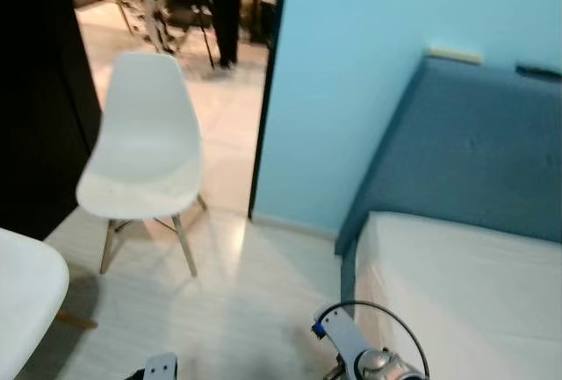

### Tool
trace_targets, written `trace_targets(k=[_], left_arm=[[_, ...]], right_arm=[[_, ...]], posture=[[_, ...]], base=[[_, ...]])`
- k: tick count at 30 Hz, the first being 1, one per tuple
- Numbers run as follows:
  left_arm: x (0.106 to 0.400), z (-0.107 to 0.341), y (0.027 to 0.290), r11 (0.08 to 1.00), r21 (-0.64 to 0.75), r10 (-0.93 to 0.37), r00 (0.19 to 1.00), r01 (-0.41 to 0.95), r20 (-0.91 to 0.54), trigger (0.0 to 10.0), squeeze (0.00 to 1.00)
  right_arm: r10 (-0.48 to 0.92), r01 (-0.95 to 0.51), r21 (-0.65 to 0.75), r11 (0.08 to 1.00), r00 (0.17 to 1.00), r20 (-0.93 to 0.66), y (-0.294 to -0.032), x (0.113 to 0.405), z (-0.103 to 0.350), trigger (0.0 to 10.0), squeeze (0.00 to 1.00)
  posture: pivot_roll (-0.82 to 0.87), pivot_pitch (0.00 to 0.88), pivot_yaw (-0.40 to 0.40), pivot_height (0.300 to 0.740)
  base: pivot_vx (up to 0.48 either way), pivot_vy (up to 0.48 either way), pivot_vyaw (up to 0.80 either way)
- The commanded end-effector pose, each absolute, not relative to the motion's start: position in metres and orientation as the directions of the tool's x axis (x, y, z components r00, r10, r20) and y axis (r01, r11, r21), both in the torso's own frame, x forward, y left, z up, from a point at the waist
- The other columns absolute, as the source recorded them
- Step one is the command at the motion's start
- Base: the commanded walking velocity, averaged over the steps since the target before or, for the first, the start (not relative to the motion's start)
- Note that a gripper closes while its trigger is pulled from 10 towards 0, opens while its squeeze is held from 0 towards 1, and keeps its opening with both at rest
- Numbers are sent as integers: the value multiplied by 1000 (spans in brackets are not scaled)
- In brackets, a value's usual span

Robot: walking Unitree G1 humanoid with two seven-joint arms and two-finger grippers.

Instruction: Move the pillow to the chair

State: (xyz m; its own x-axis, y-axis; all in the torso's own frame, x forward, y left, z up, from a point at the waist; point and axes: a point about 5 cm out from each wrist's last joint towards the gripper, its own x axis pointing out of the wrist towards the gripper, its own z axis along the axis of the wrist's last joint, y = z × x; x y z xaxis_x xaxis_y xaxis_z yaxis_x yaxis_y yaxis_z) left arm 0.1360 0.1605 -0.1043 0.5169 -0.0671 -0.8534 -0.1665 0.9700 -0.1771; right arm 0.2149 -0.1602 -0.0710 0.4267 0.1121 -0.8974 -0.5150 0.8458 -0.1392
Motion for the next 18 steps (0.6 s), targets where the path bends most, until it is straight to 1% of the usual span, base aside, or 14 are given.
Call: trace_targets(k=[1, 6, 10, 13, 14, 15, 16, 17, 18], left_arm=[[135, -105, 155, 968, -189, -80, 515, -163, -853, 10000, 0], [149, -99, 160, 973, -163, -43, 564, -165, -825, 10000, 0], [177, -85, 171, 983, -103, 23, 655, -152, -755, 10000, 0], [182, -83, 173, 983, -97, 32, 668, -155, -743, 10000, 0], [188, -79, 174, 983, -91, 42, 686, -157, -727, 10000, 0], [193, -76, 176, 983, -91, 49, 700, -162, -713, 10000, 0], [193, -76, 176, 983, -91, 49, 700, -162, -713, 10000, 0], [197, -74, 176, 983, -89, 53, 711, -161, -701, 10000, 0], [200, -73, 176, 983, -91, 52, 719, -159, -693, 10000, 0]], right_arm=[[96, -493, -141, 859, 425, -900, -165, 213, -72, 10000, 0], [99, -485, -141, 863, 435, -895, -164, 216, -70, 10000, 0], [98, -404, -107, 908, 454, -886, -165, 220, -68, 10000, 0], [98, -388, -98, 917, 455, -885, -166, 220, -68, 10000, 0], [107, -358, -72, 931, 457, -883, -165, 220, -68, 10000, 0], [116, -330, -49, 943, 460, -880, -165, 220, -68, 10000, 427], [116, -330, -49, 943, 460, -880, -165, 220, -68, 10000, 427], [120, -312, -36, 949, 465, -877, -165, 220, -68, 10000, 1000], [122, -299, -27, 954, 467, -876, -166, 220, -68, 10000, 1000]], posture=[[-2, 0, -117, 710], [-2, 0, -116, 710], [1, 0, -112, 710], [0, 0, -111, 710], [-2, 0, -107, 710], [-3, 0, -106, 710], [-3, 0, -106, 710], [-4, 0, -106, 710], [-7, 0, -103, 710]], base=[[0, 0, -725], [0, 0, -725], [0, 0, -725], [0, 0, -725], [0, 0, -725], [0, 0, -731], [0, 0, -731], [0, 0, -763], [0, 0, -763]])
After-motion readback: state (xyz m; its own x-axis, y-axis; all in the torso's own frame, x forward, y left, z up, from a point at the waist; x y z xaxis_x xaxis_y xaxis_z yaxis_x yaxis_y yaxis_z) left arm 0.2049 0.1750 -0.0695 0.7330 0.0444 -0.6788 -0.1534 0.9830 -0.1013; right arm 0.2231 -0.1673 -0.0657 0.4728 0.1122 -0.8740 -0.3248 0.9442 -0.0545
